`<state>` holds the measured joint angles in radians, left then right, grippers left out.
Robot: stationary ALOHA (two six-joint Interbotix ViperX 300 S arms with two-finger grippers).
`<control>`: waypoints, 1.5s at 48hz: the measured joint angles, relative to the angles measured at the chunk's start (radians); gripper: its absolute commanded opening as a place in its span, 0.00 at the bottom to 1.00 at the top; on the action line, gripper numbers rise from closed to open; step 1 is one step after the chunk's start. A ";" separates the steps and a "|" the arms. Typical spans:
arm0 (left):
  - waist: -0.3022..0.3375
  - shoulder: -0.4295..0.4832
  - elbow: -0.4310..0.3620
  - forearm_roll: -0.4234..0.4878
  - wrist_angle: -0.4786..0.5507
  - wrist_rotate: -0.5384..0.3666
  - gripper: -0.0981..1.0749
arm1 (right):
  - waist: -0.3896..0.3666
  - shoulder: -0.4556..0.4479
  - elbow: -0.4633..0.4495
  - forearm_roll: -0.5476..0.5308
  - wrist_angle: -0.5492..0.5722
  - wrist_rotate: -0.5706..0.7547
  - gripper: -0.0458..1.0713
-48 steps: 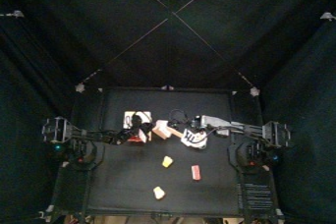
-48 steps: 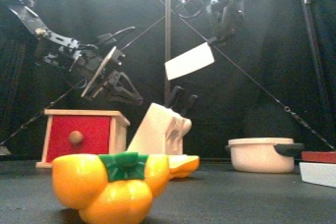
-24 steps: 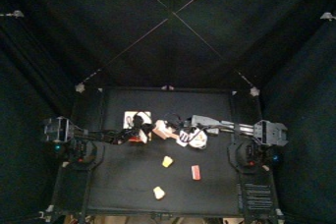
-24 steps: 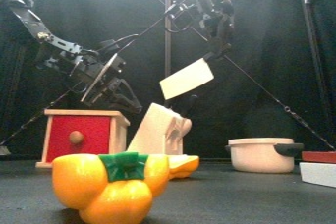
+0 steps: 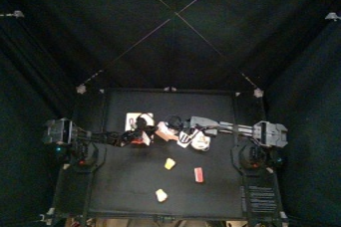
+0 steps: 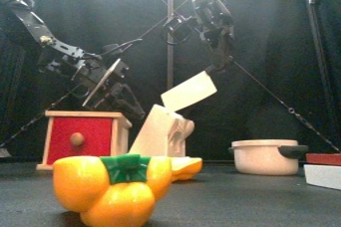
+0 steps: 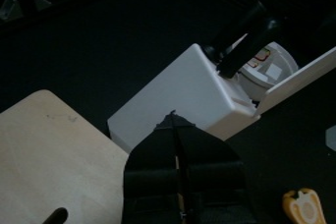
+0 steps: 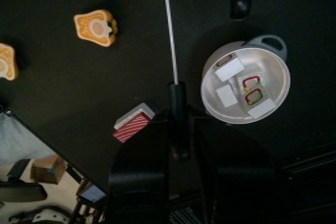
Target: Put cleaver in holder
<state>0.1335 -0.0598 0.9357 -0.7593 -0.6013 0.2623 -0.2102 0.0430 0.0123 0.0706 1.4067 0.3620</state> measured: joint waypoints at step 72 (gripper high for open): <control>0.000 0.000 0.000 0.008 0.000 0.002 0.19 | -0.011 -0.011 -0.003 -0.006 0.012 0.000 0.46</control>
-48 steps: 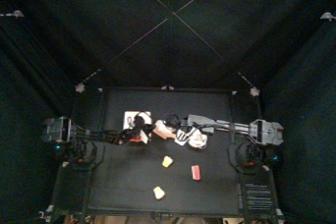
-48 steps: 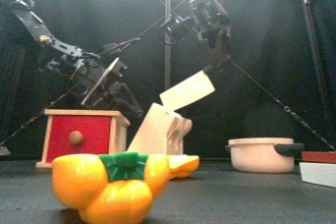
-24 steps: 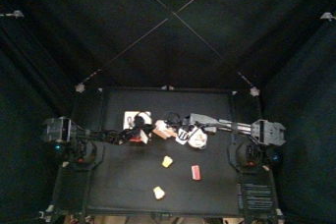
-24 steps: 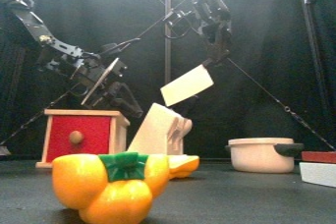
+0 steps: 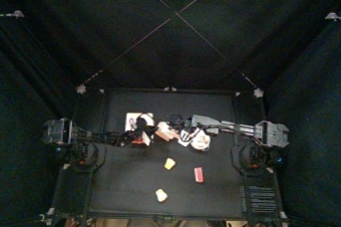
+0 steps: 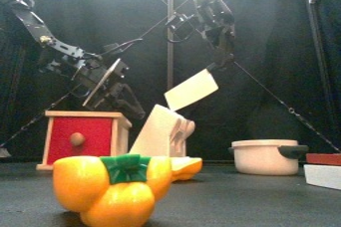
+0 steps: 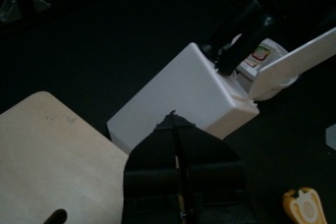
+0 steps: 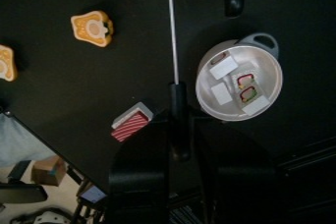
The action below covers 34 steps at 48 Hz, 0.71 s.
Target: Put cleaver in holder
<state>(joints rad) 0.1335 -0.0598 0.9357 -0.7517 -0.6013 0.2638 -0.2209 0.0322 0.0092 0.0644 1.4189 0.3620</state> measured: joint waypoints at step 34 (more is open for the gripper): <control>-0.006 0.009 -0.018 0.006 0.000 -0.002 0.19 | -0.005 0.080 -0.051 0.037 0.054 0.006 0.46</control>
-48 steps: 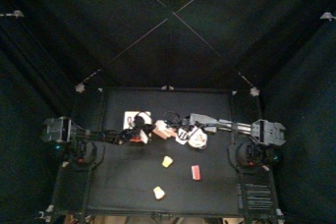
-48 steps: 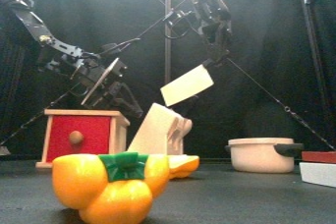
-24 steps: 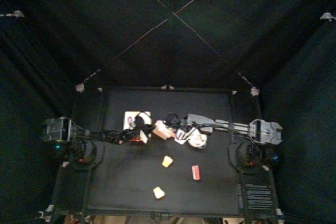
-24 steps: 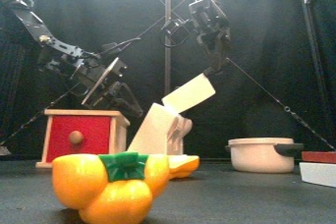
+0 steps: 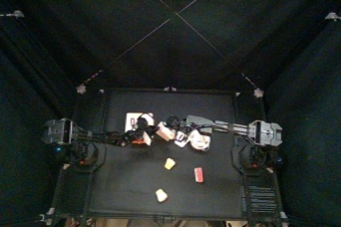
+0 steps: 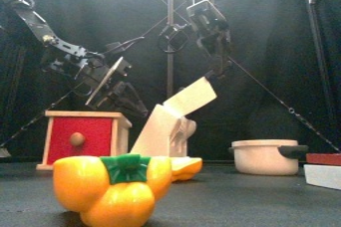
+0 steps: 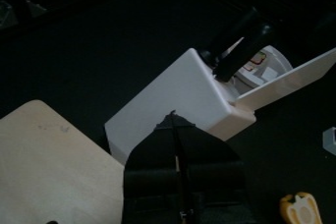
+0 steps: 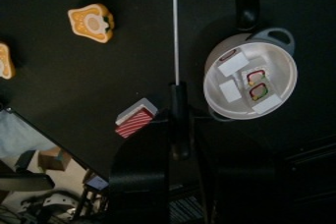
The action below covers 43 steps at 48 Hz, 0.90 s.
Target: Put cleaver in holder
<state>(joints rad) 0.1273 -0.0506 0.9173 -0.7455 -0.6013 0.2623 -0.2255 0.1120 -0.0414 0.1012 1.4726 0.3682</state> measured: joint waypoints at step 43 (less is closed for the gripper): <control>0.000 -0.202 0.156 -0.029 -0.087 -0.002 0.19 | -0.032 0.161 -0.261 0.020 0.179 -0.006 0.47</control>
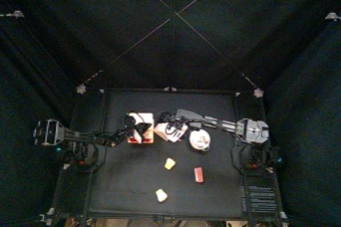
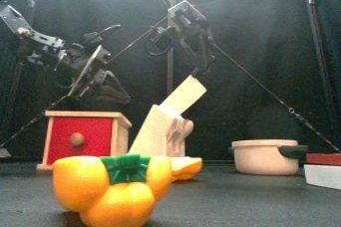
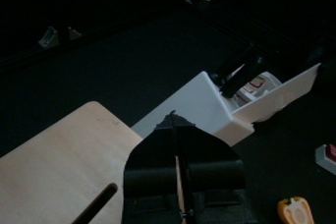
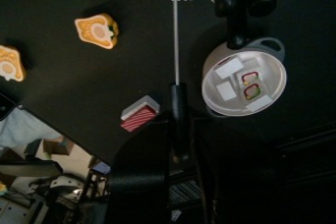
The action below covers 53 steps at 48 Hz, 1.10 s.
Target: Put cleaver in holder
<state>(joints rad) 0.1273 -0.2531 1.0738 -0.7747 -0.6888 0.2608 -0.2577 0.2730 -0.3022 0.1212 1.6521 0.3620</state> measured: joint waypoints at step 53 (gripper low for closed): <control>-0.009 -0.120 0.067 -0.012 0.003 -0.002 0.19 | -0.026 0.112 -0.147 -0.114 -0.002 -0.005 0.82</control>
<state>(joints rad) 0.1181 -0.3728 1.1413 -0.7869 -0.6857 0.2592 -0.2838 0.3850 -0.4495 0.0077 1.6506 0.3574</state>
